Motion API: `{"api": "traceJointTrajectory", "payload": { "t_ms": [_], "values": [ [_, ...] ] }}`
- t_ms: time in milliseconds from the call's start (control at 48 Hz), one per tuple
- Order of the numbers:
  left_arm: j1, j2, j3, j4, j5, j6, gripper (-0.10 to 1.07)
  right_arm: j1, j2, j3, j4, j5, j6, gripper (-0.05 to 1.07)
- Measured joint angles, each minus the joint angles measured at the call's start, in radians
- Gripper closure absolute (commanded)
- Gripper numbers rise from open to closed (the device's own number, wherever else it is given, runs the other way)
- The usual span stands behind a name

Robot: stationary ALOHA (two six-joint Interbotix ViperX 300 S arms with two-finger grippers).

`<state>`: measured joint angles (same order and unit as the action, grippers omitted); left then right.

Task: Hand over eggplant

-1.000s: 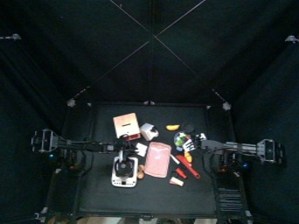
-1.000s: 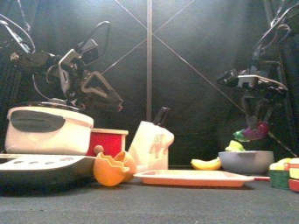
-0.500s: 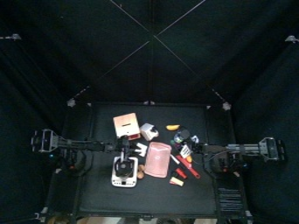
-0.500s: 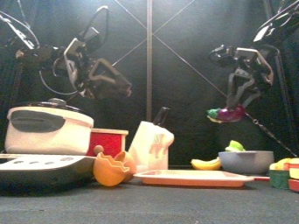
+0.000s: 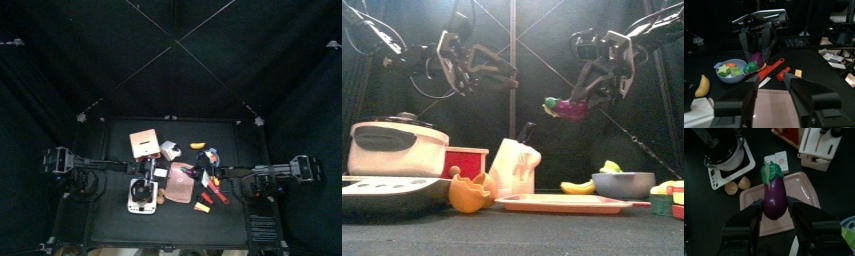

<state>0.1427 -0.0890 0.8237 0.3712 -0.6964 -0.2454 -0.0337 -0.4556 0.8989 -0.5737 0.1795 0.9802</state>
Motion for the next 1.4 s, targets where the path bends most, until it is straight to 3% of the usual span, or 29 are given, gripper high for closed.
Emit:
{"api": "traceJointTrajectory", "payload": {
  "t_ms": [125,521,1396],
  "values": [
    [0.002,0.049,-0.041,-0.017,-0.011,0.0,-0.06,0.0,0.041,-0.015,-0.02,-0.014,0.0,0.41],
    [0.0,0.164,-0.104,-0.13,-0.011,0.002,-0.06,0.02,0.12,-0.067,-0.097,-0.017,0.0,0.41],
    [-0.017,0.206,-0.115,-0.12,-0.009,0.003,-0.03,0.043,0.126,-0.081,-0.123,-0.018,-0.002,0.41]
  ]
}}
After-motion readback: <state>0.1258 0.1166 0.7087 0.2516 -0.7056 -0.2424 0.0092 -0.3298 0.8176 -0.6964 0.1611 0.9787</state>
